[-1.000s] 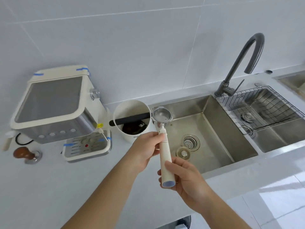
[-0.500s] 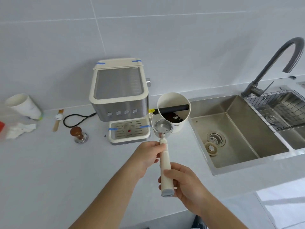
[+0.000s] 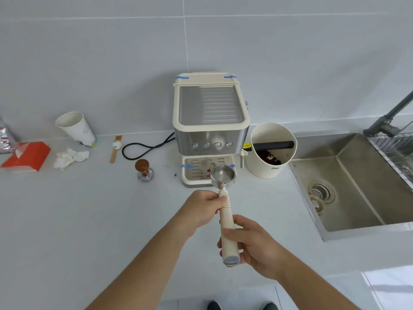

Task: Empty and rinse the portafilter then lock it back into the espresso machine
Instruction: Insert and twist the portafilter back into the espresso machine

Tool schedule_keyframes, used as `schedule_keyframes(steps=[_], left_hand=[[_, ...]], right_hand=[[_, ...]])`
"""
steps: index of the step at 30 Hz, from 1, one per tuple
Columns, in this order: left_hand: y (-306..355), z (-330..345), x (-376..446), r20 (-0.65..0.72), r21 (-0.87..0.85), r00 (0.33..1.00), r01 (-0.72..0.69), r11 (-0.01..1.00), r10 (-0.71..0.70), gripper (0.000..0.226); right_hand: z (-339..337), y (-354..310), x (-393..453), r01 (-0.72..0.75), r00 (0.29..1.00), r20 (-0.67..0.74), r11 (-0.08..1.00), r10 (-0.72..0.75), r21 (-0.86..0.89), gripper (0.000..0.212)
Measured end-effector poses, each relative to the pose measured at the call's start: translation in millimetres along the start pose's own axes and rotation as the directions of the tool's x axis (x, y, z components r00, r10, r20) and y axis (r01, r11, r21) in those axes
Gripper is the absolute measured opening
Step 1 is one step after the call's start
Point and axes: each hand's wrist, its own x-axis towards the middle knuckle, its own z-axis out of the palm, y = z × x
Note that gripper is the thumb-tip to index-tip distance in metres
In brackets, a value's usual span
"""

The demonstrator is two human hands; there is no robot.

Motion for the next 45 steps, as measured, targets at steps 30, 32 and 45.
schedule_keyframes(steps=[30, 32, 45], left_hand=[[141.6, -104.1, 89.4, -0.034, 0.736, 0.756, -0.424, 0.528, 0.654, 0.05], [141.7, -106.4, 91.6, -0.045, 0.729, 0.76, -0.419, 0.542, 0.648, 0.051], [140.2, -105.9, 94.1, -0.084, 0.701, 0.768, -0.407, 0.586, 0.634, 0.052]], right_hand=[[-15.3, -46.7, 109.7, 0.038, 0.999, 0.037, 0.998, -0.04, 0.04, 0.037], [-15.3, -49.2, 113.9, 0.053, 0.998, 0.041, 0.998, -0.055, 0.044, 0.033], [14.1, -49.8, 149.9, 0.106, 0.994, 0.03, 0.993, -0.108, 0.049, 0.046]])
